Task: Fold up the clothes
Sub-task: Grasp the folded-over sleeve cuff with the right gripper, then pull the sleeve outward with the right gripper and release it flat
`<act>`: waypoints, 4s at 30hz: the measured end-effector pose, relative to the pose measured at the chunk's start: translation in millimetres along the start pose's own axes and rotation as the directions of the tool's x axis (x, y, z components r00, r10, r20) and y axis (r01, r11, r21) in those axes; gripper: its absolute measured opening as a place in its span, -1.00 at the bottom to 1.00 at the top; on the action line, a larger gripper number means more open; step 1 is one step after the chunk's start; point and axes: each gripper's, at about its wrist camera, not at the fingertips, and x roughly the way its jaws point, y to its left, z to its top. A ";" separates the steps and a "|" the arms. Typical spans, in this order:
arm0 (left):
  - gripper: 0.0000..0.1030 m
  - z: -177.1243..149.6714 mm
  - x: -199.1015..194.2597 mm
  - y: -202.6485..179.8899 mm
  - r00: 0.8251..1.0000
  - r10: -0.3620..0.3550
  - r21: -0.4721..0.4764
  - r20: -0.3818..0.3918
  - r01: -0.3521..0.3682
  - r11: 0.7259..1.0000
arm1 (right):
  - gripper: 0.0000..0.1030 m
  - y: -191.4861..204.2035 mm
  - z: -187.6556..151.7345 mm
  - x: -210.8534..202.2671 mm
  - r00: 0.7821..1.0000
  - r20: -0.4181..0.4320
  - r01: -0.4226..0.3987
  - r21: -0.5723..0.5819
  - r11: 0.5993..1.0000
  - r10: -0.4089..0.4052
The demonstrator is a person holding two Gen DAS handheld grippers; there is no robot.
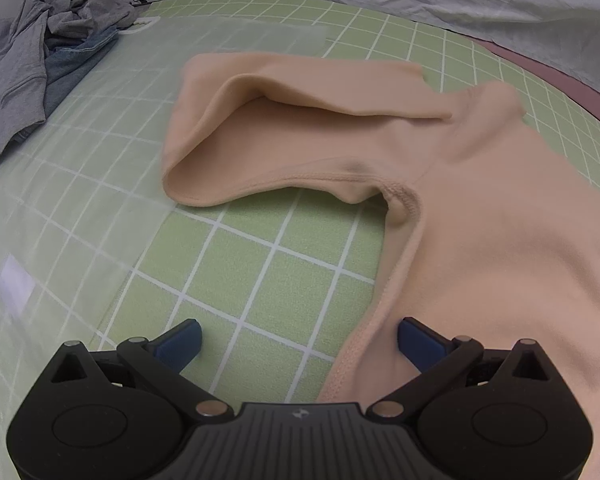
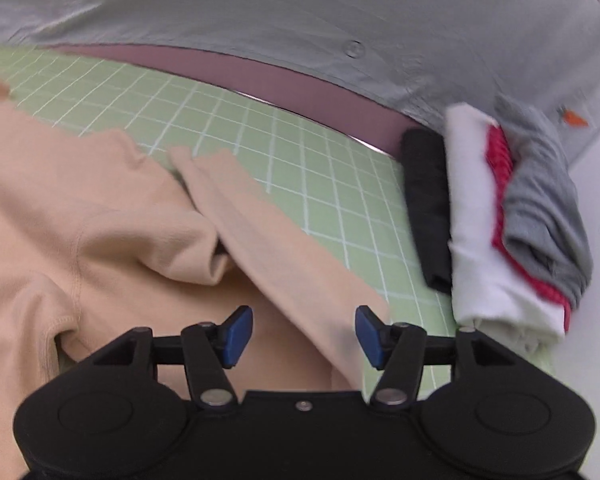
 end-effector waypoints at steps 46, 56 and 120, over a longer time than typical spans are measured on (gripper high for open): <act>1.00 1.4 -0.1 -0.5 1.000 -0.006 -0.036 0.001 0.006 0.999 | -0.81 -163.8 -112.3 -3.2 0.963 -0.196 0.267 0.581 0.769 -0.187; 1.00 0.6 -1.1 -0.5 1.000 -0.007 -0.036 0.004 0.008 0.999 | 0.37 -175.0 -162.3 -12.0 0.952 -0.269 0.303 0.744 0.595 -0.147; 0.99 -98.1 -75.3 61.9 0.995 -0.045 0.015 0.088 0.044 0.999 | -0.97 -101.9 -230.8 -107.8 0.988 -0.151 0.120 0.873 0.473 0.029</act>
